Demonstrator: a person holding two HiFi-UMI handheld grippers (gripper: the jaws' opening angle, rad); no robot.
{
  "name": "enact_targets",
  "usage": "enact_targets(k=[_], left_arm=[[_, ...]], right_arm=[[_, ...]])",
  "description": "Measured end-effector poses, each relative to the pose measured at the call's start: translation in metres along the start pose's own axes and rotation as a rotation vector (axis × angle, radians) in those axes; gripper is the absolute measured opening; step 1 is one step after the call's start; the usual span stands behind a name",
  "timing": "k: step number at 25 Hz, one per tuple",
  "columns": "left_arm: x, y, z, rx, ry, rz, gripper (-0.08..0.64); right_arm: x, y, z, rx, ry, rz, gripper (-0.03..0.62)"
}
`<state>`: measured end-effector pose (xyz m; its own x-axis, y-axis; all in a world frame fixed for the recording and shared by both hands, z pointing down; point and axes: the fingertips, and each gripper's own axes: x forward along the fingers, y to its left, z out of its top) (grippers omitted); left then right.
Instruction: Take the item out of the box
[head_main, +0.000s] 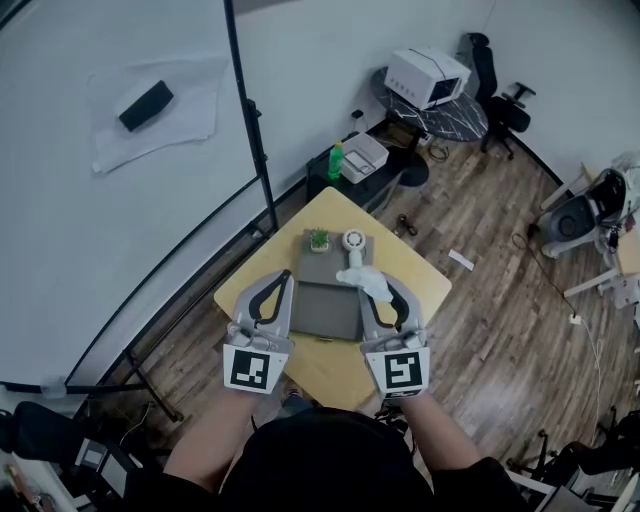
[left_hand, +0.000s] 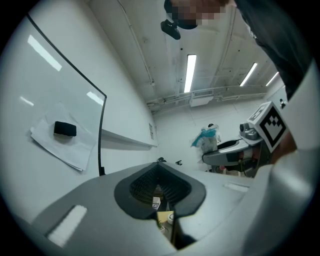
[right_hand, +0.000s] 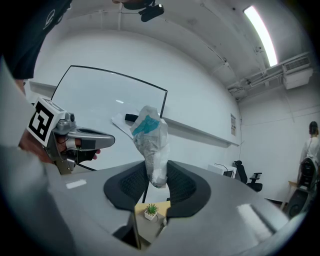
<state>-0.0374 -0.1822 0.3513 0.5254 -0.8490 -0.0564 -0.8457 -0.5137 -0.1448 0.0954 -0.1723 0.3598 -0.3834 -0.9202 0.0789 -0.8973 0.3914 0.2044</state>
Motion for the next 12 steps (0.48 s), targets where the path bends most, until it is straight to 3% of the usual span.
enact_targets(k=[12], left_arm=[[0.0007, -0.0005, -0.0012, 0.000, -0.002, 0.001, 0.000]], right_arm=[[0.0008, 0.0018, 0.0000, -0.014, -0.018, -0.001, 0.110]])
